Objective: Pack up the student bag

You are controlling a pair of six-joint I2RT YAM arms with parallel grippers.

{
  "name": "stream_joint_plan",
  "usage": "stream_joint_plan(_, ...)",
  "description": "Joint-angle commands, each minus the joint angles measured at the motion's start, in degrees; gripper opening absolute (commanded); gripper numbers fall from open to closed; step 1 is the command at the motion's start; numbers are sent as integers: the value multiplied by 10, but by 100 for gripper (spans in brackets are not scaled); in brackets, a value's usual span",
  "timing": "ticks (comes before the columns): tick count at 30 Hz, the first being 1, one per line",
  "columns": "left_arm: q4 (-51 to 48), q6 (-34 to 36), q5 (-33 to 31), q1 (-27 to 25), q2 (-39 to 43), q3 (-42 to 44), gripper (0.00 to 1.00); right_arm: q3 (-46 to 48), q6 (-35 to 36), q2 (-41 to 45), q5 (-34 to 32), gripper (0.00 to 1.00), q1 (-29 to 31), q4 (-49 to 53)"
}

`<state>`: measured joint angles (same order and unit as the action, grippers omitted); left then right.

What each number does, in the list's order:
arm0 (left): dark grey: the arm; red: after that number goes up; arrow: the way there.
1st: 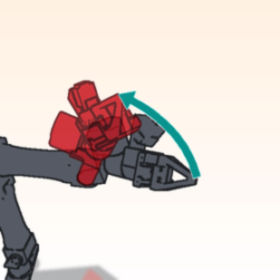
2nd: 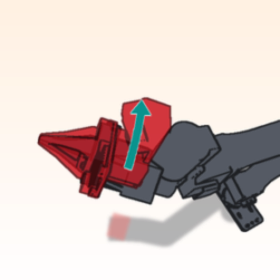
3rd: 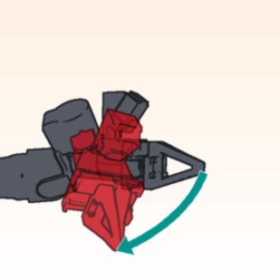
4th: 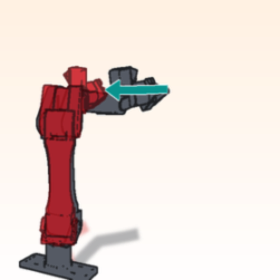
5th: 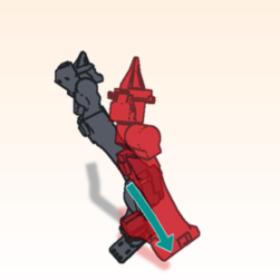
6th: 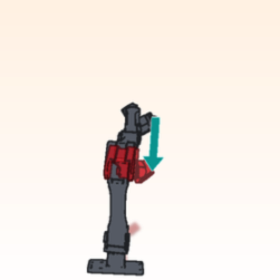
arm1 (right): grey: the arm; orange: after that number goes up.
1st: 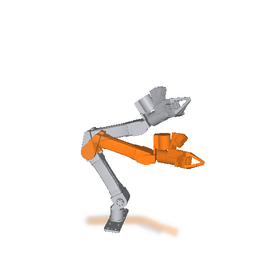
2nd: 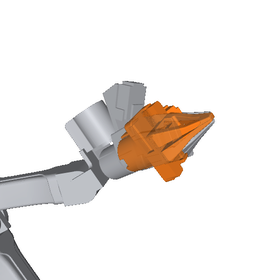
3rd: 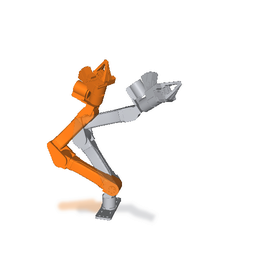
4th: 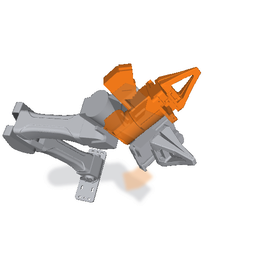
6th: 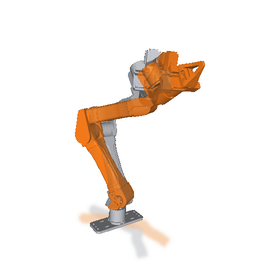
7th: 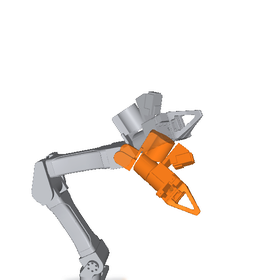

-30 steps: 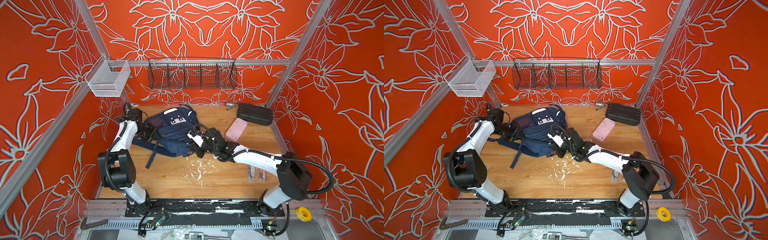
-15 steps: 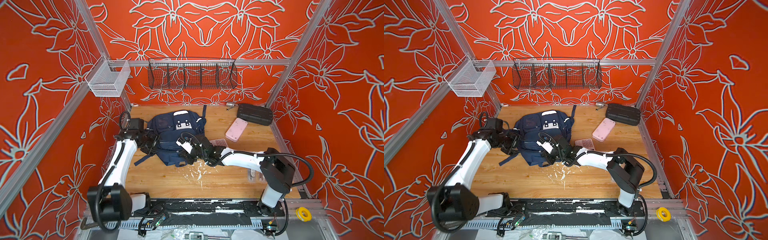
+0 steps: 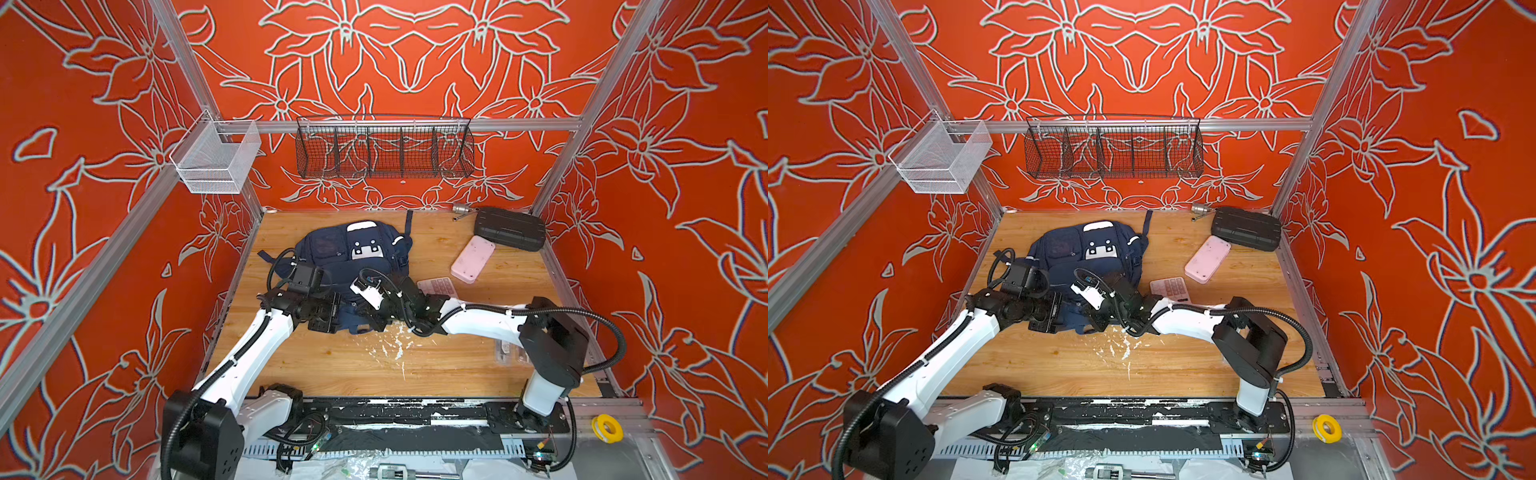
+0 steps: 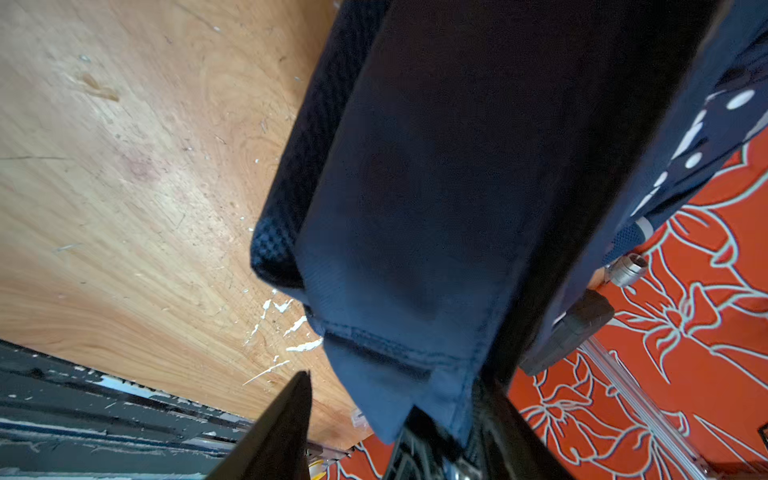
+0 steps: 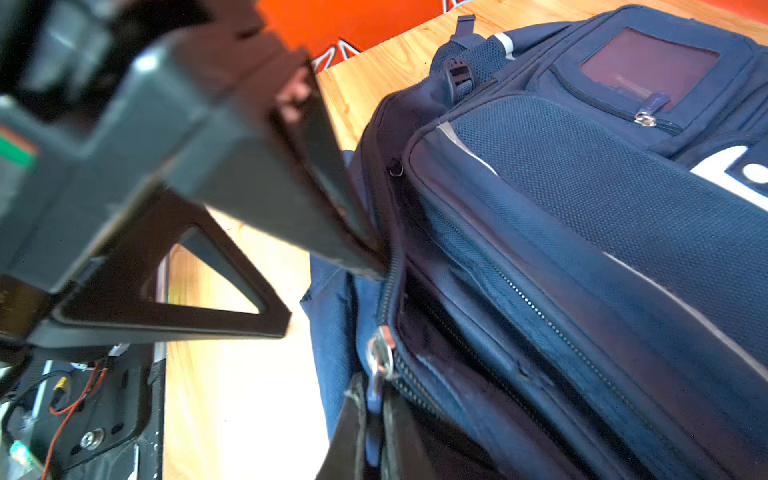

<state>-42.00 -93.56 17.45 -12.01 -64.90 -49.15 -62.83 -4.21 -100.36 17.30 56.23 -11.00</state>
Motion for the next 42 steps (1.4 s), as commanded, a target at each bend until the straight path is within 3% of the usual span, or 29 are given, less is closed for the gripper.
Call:
stream_joint_plan(1, 16, -22, -41, -11, -21, -41, 62, 7, 17, 19, -1, 0, 15, -39)
stream_joint_plan(10, -18, -44, -127, -35, 68, -25, 66, 27, -4, 17, -5, 0, 17, -64)
stream_joint_plan(15, 36, -55, -99, -35, 14, -3, 67, 24, 10, 16, -1, 0, 21, -59)
stream_joint_plan(19, 32, -23, -102, -35, -38, -24, 66, 22, 18, 20, -6, 0, 24, -55)
stream_joint_plan(22, 26, -19, -113, -35, -41, -16, 58, 20, 20, 22, -14, 0, 24, -53)
stream_joint_plan(25, 54, -17, -106, -32, -33, 7, 35, 19, 20, 21, -19, 0, 24, -55)
stream_joint_plan(30, 51, 54, -78, -16, -48, -10, 0, 26, 19, 28, -35, 0, 23, -47)
stream_joint_plan(35, 11, 152, -13, 25, -69, -49, 0, 42, 11, 52, -76, 0, 12, -28)
stream_joint_plan(42, -64, 299, 76, 121, -56, -88, 0, 69, -5, 84, -76, 0, -50, 2)
